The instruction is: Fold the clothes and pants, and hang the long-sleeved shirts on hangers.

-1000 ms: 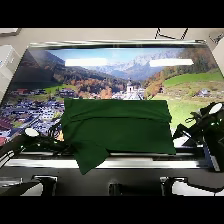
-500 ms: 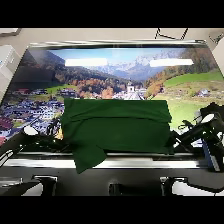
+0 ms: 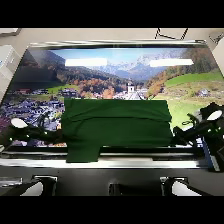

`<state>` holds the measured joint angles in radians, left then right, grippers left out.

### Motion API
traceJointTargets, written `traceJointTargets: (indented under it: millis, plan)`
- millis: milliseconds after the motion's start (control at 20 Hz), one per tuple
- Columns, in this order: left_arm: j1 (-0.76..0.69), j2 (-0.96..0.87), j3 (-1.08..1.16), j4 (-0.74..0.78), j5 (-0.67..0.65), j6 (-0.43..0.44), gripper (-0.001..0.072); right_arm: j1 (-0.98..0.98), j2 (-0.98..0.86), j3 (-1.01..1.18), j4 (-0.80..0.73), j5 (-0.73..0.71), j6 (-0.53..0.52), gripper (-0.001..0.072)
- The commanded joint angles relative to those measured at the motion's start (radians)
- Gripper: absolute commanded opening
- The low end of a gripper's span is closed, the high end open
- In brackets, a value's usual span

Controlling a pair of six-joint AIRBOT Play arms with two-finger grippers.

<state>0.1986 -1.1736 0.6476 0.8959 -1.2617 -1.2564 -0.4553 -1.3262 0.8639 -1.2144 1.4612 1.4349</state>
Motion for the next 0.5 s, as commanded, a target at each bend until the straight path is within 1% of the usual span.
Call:
traceJointTargets:
  millis: [0,150,300,450]
  plan:
    - [0.04,-0.021,0.177,0.02,-0.039,-0.002,0.0022,0.026,0.011,0.141,0.051,-0.037,0.042,0.0036]
    - [0.014,-0.137,0.373,0.021,-0.029,-0.011,0.0022,0.116,-0.082,0.324,0.051,-0.119,0.081,0.0036]
    - [-0.01,-0.3,0.581,0.021,-0.029,-0.038,0.0023,0.195,-0.241,0.501,0.051,-0.206,0.135,0.0038]
    - [-0.034,-0.477,0.784,0.021,-0.029,-0.072,0.0023,0.211,-0.381,0.619,0.055,-0.223,0.206,0.0039]
